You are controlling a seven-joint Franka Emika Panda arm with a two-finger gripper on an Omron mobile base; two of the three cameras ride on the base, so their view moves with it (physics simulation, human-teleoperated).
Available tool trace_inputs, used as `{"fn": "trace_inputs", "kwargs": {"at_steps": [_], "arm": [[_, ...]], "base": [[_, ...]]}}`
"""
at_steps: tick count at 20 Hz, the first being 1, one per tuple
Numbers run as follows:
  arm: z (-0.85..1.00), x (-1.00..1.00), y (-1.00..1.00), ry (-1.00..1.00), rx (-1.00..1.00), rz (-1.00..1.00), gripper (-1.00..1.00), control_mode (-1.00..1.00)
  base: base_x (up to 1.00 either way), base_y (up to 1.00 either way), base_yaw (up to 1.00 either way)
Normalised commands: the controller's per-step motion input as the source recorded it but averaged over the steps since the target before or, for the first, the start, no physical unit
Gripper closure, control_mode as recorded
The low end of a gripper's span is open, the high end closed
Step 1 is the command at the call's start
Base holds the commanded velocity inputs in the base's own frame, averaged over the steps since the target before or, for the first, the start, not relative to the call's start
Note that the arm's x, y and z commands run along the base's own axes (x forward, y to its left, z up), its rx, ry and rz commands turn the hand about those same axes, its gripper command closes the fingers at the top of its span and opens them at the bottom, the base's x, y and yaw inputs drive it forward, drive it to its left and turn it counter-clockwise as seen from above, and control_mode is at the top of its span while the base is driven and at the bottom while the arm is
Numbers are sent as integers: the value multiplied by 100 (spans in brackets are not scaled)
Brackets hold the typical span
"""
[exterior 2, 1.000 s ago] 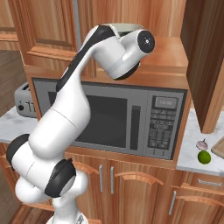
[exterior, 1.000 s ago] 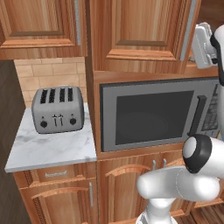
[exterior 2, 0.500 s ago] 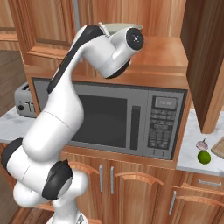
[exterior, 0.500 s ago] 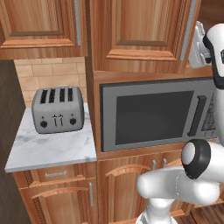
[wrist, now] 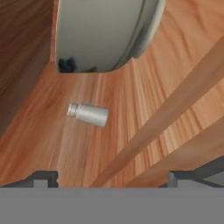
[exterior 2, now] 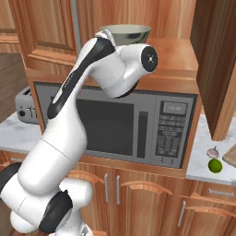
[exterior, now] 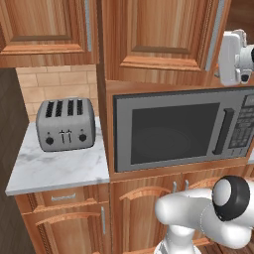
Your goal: Open the cabinet. Place the bowl and condiment on the counter. Then place the lime and garlic on the cutting board.
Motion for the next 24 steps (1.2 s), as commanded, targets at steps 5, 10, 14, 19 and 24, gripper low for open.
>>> {"fn": "trace_inputs", "kwargs": {"at_steps": [5,10,14,19,24], "arm": [[0,-45,27,0,11,14,-100,-100],[0,-43,40,0,8,13,-100,-100],[0,-55,39,0,6,14,-100,-100],[1,-66,40,0,4,14,-100,-100],[1,-72,41,0,3,11,-100,-100]], "base": [[0,0,0],[0,0,0],[0,0,0],[0,0,0],[0,0,0]]}}
